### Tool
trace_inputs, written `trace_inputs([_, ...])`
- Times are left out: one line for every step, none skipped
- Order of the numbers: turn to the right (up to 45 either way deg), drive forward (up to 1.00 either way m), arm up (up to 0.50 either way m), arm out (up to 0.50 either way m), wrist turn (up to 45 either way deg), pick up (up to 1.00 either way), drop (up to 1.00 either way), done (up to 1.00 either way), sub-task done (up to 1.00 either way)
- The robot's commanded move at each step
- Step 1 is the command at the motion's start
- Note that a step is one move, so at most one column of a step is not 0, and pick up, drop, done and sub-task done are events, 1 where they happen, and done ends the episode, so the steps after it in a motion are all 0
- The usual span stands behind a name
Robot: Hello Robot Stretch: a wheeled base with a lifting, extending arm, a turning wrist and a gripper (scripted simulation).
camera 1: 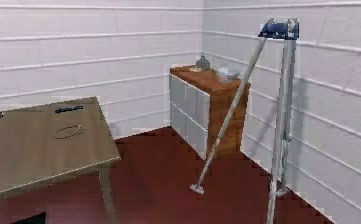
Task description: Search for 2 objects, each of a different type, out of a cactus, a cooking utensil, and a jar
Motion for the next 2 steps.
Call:
trace_inputs([0.0,1.0,0.0,0.0,0.0,0.0,0.0,0.0,0.0])
trace_inputs([-6.0,0.0,0.0,0.0,0.0,0.0,0.0,0.0,0.0])
